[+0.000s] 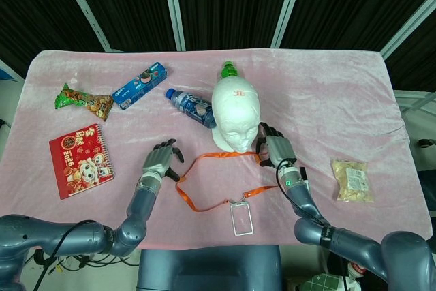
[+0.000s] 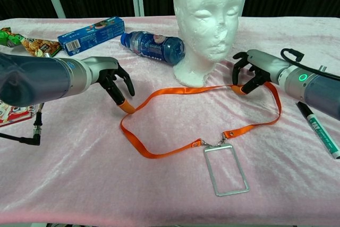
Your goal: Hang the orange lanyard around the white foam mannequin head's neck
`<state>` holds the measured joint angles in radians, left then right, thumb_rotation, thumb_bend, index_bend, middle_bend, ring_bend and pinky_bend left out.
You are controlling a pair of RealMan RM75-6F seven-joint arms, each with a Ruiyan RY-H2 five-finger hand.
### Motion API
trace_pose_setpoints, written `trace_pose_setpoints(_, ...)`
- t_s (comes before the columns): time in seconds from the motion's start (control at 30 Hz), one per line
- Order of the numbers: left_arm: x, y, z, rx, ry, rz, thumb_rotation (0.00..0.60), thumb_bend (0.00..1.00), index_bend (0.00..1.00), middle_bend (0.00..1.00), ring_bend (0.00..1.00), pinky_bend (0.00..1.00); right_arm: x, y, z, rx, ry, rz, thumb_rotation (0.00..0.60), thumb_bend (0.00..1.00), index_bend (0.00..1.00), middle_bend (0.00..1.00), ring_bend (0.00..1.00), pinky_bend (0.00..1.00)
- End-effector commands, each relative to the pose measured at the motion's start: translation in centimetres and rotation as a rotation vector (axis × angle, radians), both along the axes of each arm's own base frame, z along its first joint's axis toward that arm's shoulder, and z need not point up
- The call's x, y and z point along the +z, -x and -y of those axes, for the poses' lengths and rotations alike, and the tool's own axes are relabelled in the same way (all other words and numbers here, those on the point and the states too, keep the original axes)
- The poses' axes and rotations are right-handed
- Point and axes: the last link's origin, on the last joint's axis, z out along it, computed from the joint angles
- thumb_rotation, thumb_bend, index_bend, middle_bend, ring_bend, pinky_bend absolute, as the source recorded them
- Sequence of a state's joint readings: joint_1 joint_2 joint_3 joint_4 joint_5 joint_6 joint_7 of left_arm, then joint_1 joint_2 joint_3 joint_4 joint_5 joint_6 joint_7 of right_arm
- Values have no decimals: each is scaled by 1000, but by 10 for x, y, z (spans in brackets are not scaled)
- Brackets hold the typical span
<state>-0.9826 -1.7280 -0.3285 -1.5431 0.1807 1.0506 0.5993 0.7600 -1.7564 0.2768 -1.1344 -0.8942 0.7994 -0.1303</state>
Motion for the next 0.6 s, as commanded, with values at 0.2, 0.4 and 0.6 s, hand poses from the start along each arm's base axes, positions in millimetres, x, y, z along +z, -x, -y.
trace_pose_setpoints(0.2, -7, -5, -1, 21, -15, 74, 600, 149, 443, 46, 0, 0, -2, 0, -1, -2, -5, 0, 600, 404, 694, 42, 80, 128)
trace_pose_setpoints(0.4, -15, -4, 0, 22, -21, 66, 600, 164, 471, 55, 0, 0, -3, -2, -1, 2, -6, 3, 600, 404, 697, 42, 80, 128)
trace_pose_setpoints(0.6, -19, -1, 1, 20, -27, 40, 600, 181, 484, 58, 0, 0, -3, -3, -1, 3, -6, 9, 600, 404, 698, 42, 80, 128)
